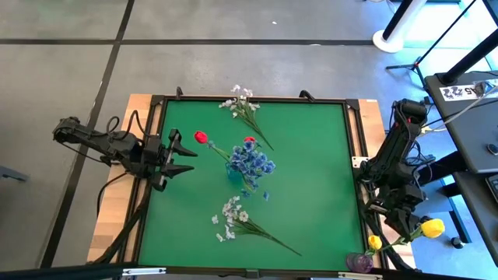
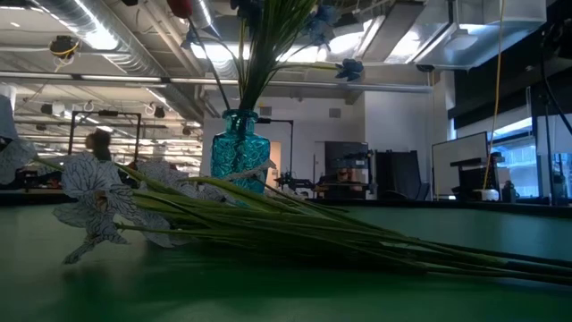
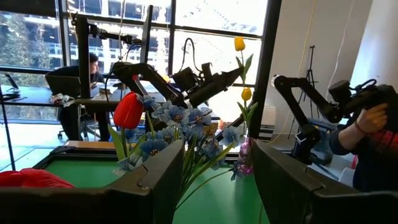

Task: Sort flowers into vase by color
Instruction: Put the yellow flower into the purple vase

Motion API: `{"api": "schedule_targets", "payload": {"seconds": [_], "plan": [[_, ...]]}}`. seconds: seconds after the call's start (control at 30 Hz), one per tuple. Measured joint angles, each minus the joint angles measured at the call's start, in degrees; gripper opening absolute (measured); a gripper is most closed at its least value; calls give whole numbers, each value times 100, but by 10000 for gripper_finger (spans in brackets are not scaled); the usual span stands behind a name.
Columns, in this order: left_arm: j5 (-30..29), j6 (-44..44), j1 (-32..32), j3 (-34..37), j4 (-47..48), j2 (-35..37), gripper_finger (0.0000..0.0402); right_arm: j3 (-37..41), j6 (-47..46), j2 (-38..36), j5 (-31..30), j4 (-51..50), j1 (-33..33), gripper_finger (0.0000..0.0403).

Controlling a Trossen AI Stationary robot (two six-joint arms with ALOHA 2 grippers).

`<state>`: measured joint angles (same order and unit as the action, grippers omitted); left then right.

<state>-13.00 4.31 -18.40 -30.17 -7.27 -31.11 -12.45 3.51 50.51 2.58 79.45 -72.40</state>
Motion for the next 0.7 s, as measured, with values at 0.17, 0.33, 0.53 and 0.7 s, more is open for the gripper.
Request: {"api": "schedule_targets", "payload": {"seconds": [0.17,0.33,0.53,0.7], "plan": [[1,1,-1,0,2,0,185,-110,0,239,-1,25,-2,3],[1,1,-1,0,0,0,185,-391,-5,769,-1,7,0,3],[-1,-1,1,0,0,0,185,-615,-60,1215,-43,7,0,3],[1,0,0,0,1,1,185,-651,-90,1238,-39,-41,0,3]]}}
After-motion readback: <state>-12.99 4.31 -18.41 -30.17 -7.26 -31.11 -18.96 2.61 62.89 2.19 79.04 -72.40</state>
